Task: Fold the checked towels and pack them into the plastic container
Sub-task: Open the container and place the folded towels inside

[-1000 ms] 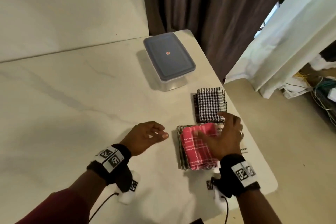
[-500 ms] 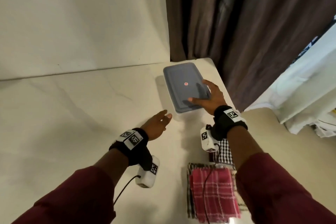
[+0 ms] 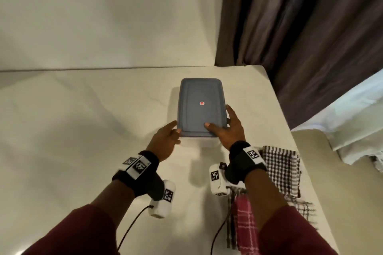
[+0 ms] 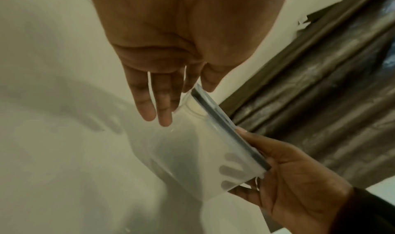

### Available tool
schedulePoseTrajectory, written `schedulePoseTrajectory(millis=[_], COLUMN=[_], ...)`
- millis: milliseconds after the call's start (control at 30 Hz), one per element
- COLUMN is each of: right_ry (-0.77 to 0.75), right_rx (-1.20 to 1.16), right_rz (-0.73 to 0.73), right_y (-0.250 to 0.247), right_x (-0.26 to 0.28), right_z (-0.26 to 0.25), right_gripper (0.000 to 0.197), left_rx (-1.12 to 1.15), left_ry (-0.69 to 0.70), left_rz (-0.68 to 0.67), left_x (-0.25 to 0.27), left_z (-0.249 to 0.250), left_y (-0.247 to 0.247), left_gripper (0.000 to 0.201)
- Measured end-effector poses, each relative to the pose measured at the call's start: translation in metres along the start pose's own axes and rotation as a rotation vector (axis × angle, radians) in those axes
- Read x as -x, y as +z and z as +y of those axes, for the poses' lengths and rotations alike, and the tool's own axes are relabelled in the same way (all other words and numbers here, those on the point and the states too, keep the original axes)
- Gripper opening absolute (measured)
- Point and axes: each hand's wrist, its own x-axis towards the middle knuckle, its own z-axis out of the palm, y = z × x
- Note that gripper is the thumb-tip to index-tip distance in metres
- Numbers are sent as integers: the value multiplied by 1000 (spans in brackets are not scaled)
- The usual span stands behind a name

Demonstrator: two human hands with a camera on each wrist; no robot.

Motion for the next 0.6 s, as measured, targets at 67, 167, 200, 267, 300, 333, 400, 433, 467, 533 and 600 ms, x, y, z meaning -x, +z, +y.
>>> schedulePoseTrajectory(millis=[67, 167, 200, 267, 300, 333, 400, 433, 467, 533, 600], right_ry=[-24, -64, -82, -102, -112, -118, -125, -131, -126, -100, -56], right_rx=[-47, -98, -112, -108, -92, -81, -54, -45, -39, -18, 1], right_rz=[-46, -112, -135, -196, -216, -238, -272, -278, -275, -234, -158], right_y=[36, 92, 108, 143, 159, 173, 201, 215, 229, 248, 275], right_x=[28, 70, 82, 114, 128, 141, 167, 181, 195, 219, 247], right_z=[-9, -24, -29, -38, -40, -42, -41, -40, -36, -29, -20], right_gripper=[99, 91, 90, 91, 91, 91, 91, 91, 91, 91, 90], left_rx=[-75, 39, 102, 203, 238, 260, 276, 278, 273, 260, 275], left_ry=[43, 40, 36, 18, 11, 6, -3, -5, -7, -6, 2], left_rz=[116, 225, 247, 300, 320, 335, 349, 354, 358, 382, 359], left_x=[32, 90, 105, 140, 154, 168, 190, 199, 207, 217, 230], left_z=[-24, -43, -45, -59, -70, -82, -108, -121, -134, -156, -182], left_y=[-40, -92, -106, -137, -152, -165, -191, -202, -210, -215, -223], left_gripper=[40, 41, 42, 40, 38, 37, 39, 41, 40, 37, 41])
